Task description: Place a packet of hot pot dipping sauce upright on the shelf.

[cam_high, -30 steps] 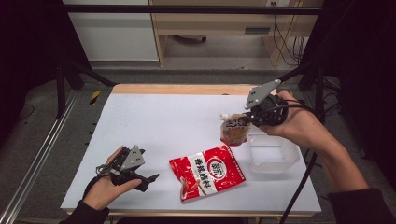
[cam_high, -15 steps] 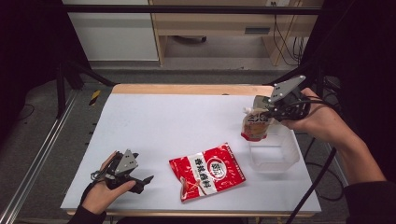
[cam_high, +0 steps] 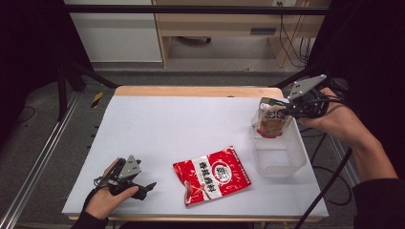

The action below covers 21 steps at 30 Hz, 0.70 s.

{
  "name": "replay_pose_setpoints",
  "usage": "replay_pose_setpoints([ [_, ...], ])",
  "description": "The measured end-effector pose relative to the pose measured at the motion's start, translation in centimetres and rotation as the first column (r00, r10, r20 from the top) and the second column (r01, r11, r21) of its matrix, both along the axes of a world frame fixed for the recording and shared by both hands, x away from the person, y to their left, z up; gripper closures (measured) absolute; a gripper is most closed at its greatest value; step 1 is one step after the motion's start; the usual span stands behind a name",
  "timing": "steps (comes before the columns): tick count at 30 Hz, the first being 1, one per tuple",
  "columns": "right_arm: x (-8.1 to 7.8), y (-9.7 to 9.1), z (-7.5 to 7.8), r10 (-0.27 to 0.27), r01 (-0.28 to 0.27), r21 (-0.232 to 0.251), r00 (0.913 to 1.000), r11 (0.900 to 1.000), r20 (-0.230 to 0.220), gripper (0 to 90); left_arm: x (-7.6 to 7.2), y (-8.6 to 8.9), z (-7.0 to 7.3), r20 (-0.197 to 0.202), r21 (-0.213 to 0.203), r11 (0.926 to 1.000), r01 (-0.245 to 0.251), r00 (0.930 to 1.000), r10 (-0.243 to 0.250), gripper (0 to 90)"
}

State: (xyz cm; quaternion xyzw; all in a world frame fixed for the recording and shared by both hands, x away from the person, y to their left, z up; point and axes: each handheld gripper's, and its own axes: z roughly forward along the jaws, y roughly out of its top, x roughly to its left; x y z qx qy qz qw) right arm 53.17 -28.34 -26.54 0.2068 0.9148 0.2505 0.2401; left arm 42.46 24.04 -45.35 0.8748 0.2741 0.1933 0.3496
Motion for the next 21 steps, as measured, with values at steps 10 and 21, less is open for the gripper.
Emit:
replay_pose_setpoints([
  [10,0.6,-0.8,-0.7,-0.014,0.014,0.002,0.9999,0.9999,-0.005,88.4,0.0,0.0,-0.3,-0.007,0.012,0.9999,-0.006,1.0,0.006,4.7],
  [21,1.4,-1.3,-2.0,-0.041,0.041,0.012,0.9992,0.9991,-0.003,88.3,0.0,0.0,-0.3,-0.01,0.009,0.9999,-0.004,0.9999,0.004,4.7],
])
